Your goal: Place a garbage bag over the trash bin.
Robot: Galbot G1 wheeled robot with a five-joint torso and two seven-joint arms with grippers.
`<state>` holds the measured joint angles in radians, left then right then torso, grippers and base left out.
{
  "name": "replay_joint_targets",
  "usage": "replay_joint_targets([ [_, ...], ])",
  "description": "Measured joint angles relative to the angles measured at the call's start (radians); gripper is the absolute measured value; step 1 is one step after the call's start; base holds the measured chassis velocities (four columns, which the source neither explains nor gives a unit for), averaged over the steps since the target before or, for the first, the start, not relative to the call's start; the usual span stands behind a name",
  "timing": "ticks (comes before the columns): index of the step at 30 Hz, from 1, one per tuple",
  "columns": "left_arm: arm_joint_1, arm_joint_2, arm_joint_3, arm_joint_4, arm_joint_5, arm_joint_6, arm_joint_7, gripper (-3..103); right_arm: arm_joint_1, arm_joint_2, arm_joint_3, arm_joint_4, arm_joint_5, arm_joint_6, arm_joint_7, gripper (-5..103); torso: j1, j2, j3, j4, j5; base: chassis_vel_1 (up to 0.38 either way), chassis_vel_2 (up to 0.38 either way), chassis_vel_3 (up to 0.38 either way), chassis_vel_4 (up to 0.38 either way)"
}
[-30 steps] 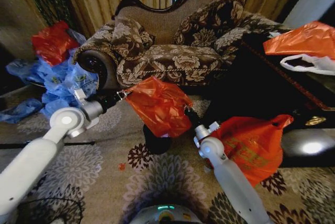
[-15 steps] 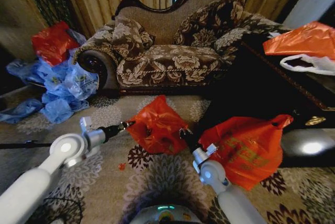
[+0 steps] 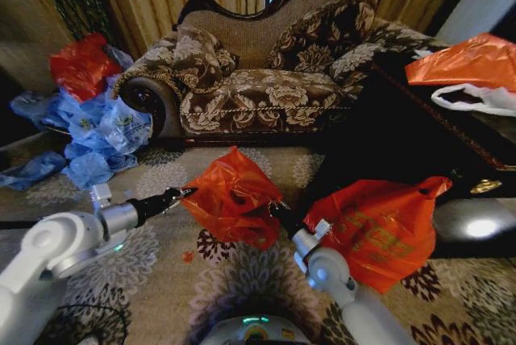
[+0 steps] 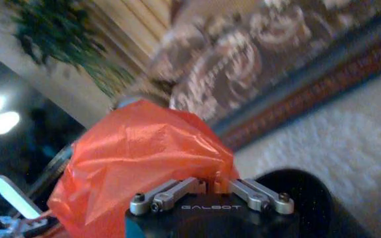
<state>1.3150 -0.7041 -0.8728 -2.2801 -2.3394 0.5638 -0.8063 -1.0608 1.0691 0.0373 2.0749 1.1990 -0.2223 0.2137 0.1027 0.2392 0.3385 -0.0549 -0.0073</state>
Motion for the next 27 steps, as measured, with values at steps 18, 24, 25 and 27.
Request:
replay_joint_targets([
  [18, -0.013, -0.020, 0.037, 0.087, -0.091, 0.055, -0.078, 0, 0.154, -0.010, 0.009, 0.036, 0.444, -0.207, 0.369, 0, 0.000, 0.000, 0.000, 0.0003, 0.0000, 0.000, 0.000, 0.000, 0.000],
  [24, -0.038, 0.016, 0.030, 0.026, -0.175, 0.056, -0.055, 0, 0.182, -0.010, 0.019, 0.064, 0.576, -0.210, 0.418, 0, 0.000, 0.000, 0.000, 0.0003, 0.0003, 0.000, 0.000, 0.000, 0.000],
  [25, -0.038, 0.016, 0.030, 0.026, -0.175, 0.056, -0.055, 0, 0.182, -0.010, 0.019, 0.064, 0.576, -0.210, 0.418, 0, 0.000, 0.000, 0.000, 0.0003, 0.0003, 0.000, 0.000, 0.000, 0.000],
  [27, -0.076, 0.010, 0.049, 0.014, -0.186, 0.002, -0.068, 0, 0.221, -0.005, 0.024, 0.066, 0.663, -0.209, 0.472, 0, 0.000, 0.000, 0.000, 0.0002, 0.0002, 0.000, 0.000, 0.000, 0.000],
])
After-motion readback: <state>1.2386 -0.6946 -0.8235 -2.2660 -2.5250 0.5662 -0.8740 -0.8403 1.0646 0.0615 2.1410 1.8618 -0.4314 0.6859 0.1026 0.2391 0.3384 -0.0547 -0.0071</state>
